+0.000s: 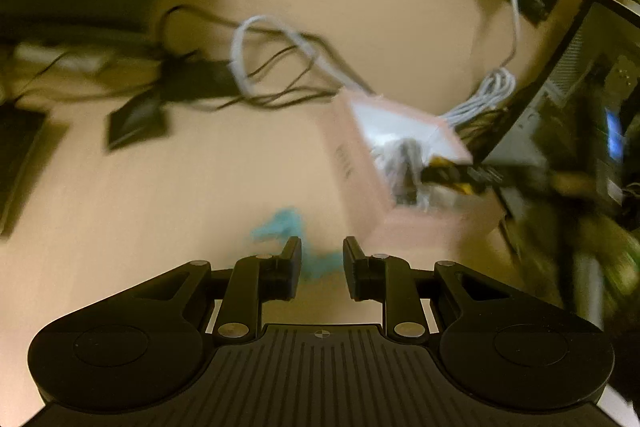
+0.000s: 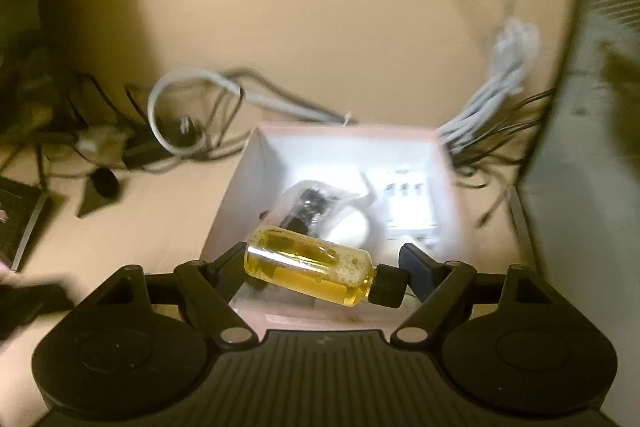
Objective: Organize rigid objects
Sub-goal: 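Lower the yellow bottle into the pink box and open the right gripper, then move the right gripper toward the teal crank handle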
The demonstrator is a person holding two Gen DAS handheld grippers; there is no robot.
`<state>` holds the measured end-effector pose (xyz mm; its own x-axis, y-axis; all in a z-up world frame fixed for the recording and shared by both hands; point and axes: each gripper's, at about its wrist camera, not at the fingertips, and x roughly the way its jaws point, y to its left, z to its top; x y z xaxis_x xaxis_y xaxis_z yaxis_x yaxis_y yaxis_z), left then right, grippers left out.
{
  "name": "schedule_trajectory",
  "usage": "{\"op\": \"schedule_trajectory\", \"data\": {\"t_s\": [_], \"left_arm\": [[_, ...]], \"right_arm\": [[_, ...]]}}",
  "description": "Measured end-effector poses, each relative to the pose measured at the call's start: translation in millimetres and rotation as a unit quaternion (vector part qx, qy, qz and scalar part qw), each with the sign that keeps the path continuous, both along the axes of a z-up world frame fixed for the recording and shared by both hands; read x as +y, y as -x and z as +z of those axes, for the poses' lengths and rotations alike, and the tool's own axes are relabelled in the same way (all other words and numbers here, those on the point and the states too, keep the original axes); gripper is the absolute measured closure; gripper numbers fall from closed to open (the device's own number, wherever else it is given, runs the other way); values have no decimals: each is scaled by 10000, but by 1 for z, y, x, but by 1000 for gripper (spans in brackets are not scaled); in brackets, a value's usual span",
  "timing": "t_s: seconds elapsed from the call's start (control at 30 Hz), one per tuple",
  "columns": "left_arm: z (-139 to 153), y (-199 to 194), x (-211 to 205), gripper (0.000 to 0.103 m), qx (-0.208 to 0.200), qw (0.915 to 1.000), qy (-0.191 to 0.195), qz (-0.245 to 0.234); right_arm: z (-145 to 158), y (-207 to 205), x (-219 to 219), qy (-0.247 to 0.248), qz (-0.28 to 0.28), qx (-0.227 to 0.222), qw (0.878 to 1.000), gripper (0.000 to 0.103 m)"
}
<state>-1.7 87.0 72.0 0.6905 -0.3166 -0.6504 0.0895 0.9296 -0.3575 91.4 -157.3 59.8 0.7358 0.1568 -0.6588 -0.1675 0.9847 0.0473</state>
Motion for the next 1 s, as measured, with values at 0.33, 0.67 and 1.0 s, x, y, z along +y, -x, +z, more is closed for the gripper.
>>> {"op": "schedule_trajectory", "data": {"t_s": [0.33,0.67,1.0], "left_arm": [[-15,37,49,78,301,9968,-56,737],[-18,14,58,78,-251,9899,-1396,77],[-17,-94,80,73,-768,9701,-2298,-98]], "right_arm": [[-26,-93,50,784,-11,102,9969,22],[-25,-91,38,640,22,72,9979,20],[-7,3,6,82,192,-469,9987,17]]}}
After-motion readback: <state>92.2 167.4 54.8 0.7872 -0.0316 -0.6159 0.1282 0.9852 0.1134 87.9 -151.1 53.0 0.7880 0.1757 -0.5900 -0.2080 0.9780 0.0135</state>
